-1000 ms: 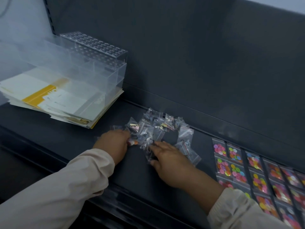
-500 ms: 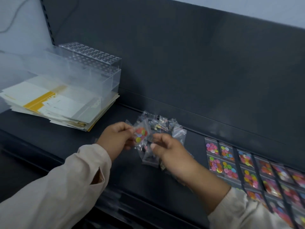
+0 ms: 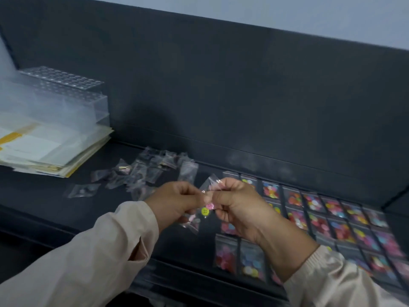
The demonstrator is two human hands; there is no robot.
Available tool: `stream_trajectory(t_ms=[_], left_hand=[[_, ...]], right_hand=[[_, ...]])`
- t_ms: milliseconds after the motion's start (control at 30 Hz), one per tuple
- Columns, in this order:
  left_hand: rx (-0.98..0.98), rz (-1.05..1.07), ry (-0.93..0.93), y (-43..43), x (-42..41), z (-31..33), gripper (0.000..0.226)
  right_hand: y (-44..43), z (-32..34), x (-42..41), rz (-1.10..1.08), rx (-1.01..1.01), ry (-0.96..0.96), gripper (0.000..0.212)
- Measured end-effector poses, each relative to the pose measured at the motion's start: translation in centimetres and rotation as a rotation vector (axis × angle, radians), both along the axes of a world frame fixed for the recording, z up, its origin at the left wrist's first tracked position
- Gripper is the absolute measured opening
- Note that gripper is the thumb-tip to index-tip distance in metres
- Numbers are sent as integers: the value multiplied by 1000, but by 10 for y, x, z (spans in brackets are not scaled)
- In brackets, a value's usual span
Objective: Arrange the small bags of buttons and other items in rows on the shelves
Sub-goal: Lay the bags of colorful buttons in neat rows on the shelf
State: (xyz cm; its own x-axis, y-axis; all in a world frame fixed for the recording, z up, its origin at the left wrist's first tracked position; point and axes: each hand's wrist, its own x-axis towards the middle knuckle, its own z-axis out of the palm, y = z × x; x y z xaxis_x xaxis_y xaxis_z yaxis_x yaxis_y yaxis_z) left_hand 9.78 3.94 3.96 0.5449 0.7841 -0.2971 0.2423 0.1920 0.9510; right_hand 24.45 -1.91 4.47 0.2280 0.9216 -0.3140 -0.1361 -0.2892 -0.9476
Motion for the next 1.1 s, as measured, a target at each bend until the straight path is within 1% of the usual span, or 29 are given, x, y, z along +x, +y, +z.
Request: stream_trajectory(t_ms=[133,267,367,433,500,567,700,800,867,967,1067,1100], left_hand=[[41,-37,55,-37,51,-5,20],[-33,-121,51,-81,100,-8,22],[-20,-163,74,-114,131,-12,21],[-9,-147,69,-139,153,-13,16],[-7,-88,52,-163,174,-13,17],[-2,-67,47,-187,194,-12,19],[1,-119,75,-223,228,-13,17],[173,-215,171,-242,244,-17,13],[324,-319,267,-251,248,-20,12],[587,-476,424,-263,253,-23,32],[831,-625,501,-271,260,-23,46],[900,-672,515,-273,262,-25,49]], right_hand=[[-46,-1,44,-51,41,-54,18],[-96,-2,89,-150,45,-24,22],[-135,-6,122,-207,16,36,23],[-158,-10,143,-238,-9,118,20],[-180,-14,162,-240,-35,173,14],[-202,-18,179,-228,-67,179,12],[-241,-22,211,-253,-86,148,11],[-269,-22,239,-310,-97,84,11],[-286,-23,258,-354,-137,-13,10],[-306,-28,282,-391,-232,-182,4],[-316,-39,295,-397,-299,-265,10],[-317,-44,296,-385,-316,-290,9]])
